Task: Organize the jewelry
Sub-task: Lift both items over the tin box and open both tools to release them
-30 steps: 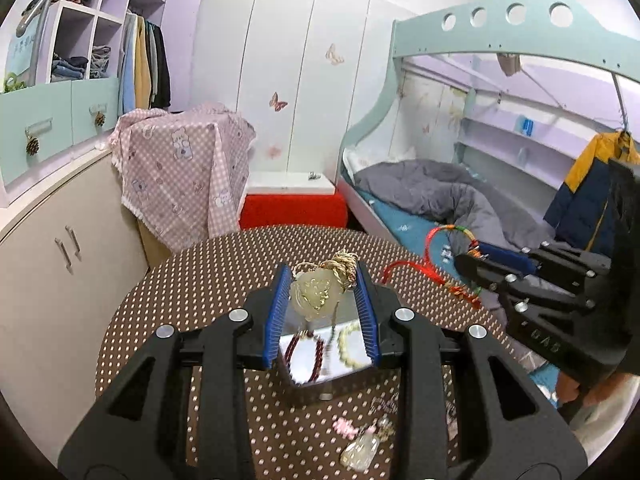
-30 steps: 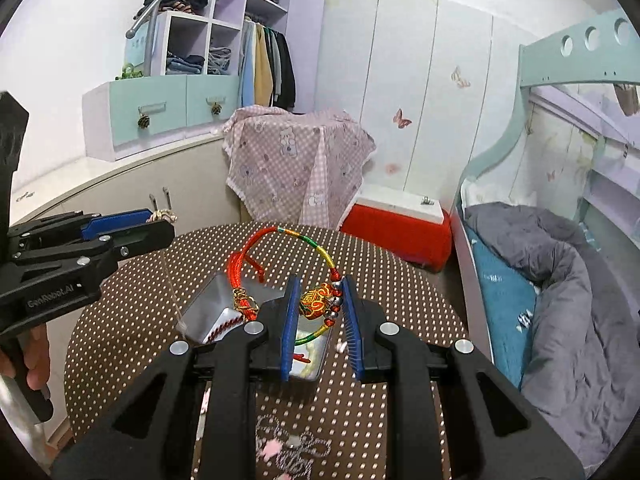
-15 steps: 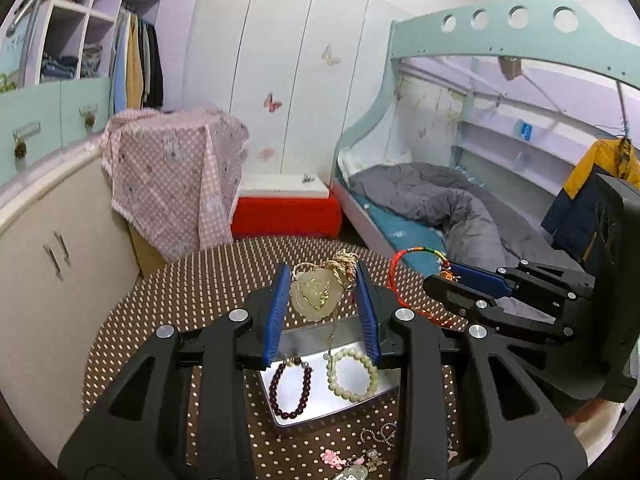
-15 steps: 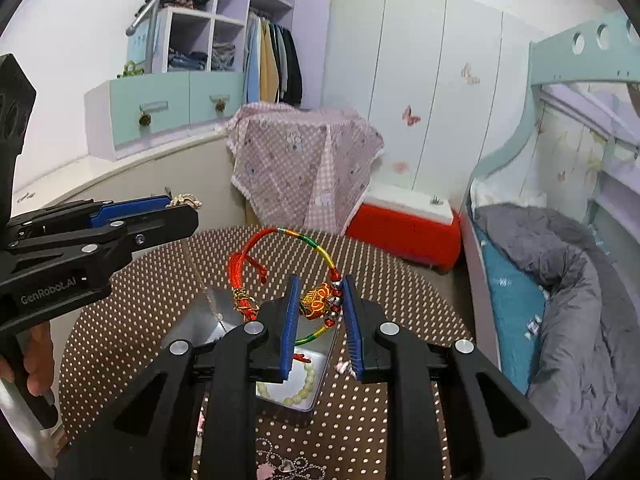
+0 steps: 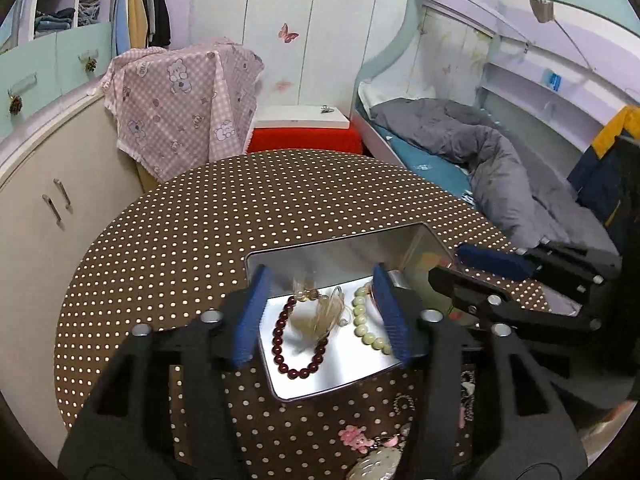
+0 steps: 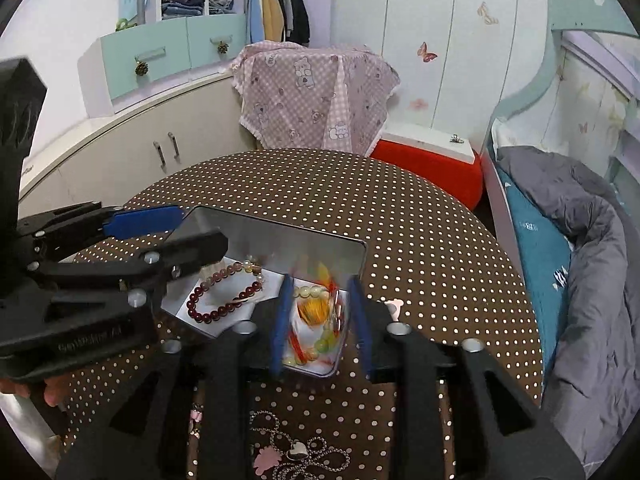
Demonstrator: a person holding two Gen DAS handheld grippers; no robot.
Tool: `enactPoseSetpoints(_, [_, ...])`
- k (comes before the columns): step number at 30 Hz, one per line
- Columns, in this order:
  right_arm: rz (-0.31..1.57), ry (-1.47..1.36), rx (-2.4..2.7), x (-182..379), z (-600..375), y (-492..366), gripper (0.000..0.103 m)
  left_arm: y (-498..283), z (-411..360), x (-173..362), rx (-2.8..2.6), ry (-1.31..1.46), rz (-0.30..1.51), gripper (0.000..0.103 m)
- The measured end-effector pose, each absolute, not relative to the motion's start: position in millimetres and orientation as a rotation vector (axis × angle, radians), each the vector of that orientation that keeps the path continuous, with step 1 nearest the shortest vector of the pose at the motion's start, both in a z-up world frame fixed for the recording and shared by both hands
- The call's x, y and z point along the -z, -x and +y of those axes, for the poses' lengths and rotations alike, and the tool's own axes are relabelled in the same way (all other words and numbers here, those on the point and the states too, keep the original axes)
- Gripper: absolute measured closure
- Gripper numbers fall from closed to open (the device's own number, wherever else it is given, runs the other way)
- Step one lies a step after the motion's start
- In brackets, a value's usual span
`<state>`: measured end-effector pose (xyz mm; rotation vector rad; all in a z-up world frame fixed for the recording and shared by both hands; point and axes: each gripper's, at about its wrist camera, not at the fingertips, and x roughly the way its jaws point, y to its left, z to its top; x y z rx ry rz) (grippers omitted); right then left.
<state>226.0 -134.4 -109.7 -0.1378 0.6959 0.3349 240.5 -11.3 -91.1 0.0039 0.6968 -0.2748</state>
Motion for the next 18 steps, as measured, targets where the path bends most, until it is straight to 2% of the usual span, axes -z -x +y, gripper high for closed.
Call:
enactPoseSetpoints(1, [0.689,0.137,-0.322,108.2,-136.4,-225.6,0.053,-239.6,-11.1,90.3,0.271,-0.010,0.694,0.049])
enactPoseSetpoints(4, [0.677,0.120,-0.306,104.5,-143.7,-223.9,0.043,-237.7,-9.8,88.1,0.265,-0.012,0.691,0.045])
enactPoseSetpoints(18, [0.659,0.119,-0.287,98.0,-148.0,-215.6,0.037,-229.1,-3.4,89.3,0.249,-0.010,0.701,0.043])
